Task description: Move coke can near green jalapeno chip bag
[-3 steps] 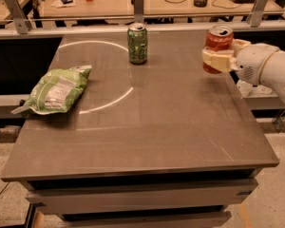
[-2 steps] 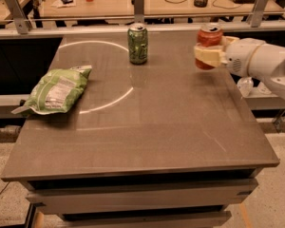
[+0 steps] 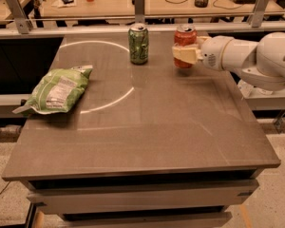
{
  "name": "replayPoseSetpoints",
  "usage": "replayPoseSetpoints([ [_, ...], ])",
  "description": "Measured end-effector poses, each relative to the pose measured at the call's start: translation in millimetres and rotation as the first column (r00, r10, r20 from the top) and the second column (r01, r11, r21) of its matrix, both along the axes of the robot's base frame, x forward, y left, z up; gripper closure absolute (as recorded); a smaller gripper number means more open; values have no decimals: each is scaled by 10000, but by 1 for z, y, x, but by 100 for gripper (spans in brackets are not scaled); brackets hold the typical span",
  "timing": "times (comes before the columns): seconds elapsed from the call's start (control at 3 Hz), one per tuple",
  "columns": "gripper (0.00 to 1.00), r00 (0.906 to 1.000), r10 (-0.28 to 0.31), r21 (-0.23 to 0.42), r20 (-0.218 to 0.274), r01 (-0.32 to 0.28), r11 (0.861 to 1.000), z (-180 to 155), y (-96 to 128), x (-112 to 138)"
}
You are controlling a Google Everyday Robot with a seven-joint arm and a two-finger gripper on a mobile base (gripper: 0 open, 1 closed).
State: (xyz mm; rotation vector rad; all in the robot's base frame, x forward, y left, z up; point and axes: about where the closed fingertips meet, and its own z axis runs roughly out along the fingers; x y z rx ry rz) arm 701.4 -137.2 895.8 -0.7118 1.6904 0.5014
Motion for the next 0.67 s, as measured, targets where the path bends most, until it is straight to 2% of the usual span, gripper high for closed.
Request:
replayPoseSetpoints([
  [0.33,100,9991,397,192,139,-400,9990,-2,22,21],
  [0.67,100,9979,577,347,301,-587,9977,-5,32,35],
])
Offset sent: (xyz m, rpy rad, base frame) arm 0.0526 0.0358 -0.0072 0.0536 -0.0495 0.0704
